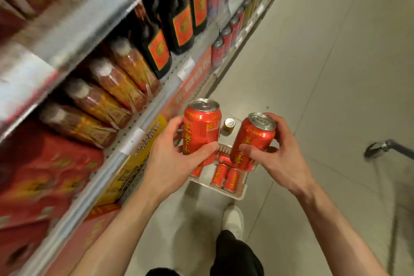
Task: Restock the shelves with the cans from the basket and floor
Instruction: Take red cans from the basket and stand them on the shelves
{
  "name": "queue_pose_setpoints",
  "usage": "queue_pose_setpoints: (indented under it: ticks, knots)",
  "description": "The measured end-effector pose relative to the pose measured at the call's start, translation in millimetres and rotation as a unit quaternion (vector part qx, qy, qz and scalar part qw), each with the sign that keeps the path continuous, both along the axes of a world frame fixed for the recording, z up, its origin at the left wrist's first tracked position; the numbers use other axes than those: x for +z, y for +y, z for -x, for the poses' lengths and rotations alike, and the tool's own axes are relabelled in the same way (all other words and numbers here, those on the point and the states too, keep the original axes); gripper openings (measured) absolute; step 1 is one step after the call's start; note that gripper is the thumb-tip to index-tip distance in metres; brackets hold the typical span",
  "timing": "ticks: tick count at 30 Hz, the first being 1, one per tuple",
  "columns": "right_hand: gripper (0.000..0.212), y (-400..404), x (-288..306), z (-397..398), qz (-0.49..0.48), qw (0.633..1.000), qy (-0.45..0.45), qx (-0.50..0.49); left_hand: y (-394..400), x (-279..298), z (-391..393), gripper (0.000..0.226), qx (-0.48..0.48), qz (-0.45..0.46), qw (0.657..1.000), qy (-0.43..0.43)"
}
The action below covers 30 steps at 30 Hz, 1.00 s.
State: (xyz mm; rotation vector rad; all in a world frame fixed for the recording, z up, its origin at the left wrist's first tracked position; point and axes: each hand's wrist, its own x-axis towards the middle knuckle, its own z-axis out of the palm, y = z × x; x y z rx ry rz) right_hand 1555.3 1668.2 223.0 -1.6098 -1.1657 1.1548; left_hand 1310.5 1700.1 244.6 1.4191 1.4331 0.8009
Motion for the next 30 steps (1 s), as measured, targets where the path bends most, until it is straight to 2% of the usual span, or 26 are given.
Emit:
queue_pose_setpoints:
  ticks: [7, 11, 14, 23, 30]
  knots:
    - [0.065, 0, 205, -6, -0.027, 0.999, -0.015, 0.028, -21, 193, -9, 0.061, 0.032, -0.038, 0.999, 0.009]
    - [0.065, 5, 294, -10, -0.052, 0.996, -0.021, 0.069, -36, 276, -10, 0.071, 0.071, -0.065, 0.995, 0.031]
    - [0.064, 10, 347, -7, -0.075, 0.992, -0.013, 0.099, -50, 326, -8, 0.07, 0.118, -0.085, 0.989, 0.026]
    - [0.073, 22, 443, 42, -0.121, 0.971, 0.015, 0.206, -91, 425, 37, 0.057, 0.239, -0.171, 0.955, 0.046]
    - [0.076, -12, 474, 120, -0.164, 0.945, 0.018, 0.282, -168, 460, 105, 0.068, 0.316, -0.2, 0.926, 0.052]
